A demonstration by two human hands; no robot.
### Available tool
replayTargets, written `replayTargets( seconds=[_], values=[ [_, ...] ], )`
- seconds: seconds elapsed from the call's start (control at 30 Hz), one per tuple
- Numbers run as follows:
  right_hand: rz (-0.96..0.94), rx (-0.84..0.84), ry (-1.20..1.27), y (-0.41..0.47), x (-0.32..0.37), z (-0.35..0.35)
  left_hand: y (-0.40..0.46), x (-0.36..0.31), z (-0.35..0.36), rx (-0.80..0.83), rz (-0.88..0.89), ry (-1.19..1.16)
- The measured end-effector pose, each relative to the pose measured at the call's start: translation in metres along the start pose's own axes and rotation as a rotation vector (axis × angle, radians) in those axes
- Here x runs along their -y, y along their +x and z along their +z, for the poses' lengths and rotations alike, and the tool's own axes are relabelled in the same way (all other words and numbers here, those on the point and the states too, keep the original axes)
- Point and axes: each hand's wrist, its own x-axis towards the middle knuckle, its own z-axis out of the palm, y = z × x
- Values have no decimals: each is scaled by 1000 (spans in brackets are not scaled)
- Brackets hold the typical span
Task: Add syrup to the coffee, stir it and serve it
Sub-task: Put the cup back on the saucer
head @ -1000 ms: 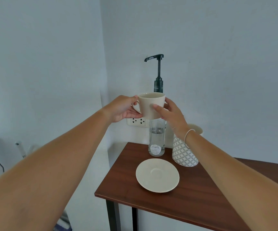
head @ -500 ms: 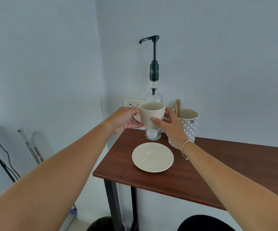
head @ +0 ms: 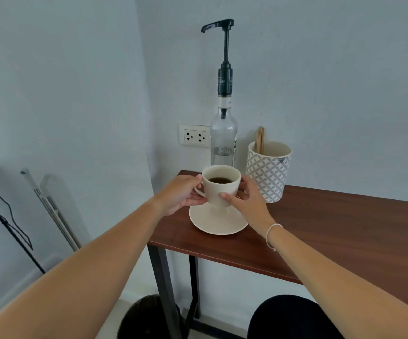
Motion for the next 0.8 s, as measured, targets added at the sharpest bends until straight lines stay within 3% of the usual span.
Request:
replayTargets(
  seconds=[0.8],
  values=[
    [10, 67, -136, -10, -27, -6, 1, 39, -6, 18, -20, -18]
  ],
)
